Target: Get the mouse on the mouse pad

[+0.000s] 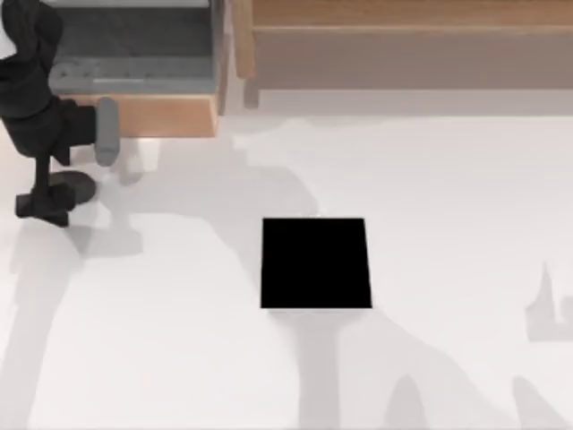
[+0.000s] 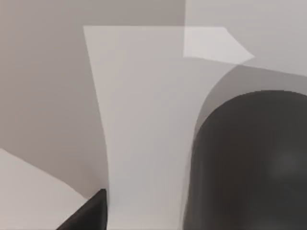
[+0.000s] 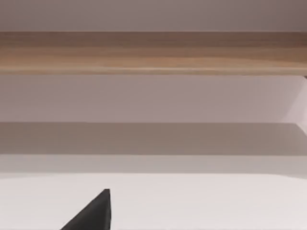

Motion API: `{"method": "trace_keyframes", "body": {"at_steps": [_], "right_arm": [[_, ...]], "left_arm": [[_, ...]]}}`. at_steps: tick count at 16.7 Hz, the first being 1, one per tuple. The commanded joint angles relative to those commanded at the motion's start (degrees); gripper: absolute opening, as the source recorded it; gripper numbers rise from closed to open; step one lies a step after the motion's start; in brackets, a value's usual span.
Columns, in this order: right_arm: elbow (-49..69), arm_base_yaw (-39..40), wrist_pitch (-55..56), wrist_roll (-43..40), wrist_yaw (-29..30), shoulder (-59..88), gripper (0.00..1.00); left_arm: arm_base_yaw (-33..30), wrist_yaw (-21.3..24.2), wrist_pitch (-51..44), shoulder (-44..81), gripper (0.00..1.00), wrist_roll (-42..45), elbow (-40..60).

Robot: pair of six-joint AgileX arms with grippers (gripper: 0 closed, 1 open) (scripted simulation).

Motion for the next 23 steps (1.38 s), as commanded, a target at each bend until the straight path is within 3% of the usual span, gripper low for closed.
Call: {"method": "trace_keyframes", "body": {"at_steps": [12,23], "right_arm": [[0.00,0.00,0.00,0.00,0.00,0.00,1.00],[0.00,0.00,0.00,0.00,0.00,0.00,1.00]], "left_arm": [[0.00,0.00,0.00,0.00,0.02,0.00,0.00],[-0.13,0.13,-2.24,-2.20,0.00,-0.57,-0.37]]}}
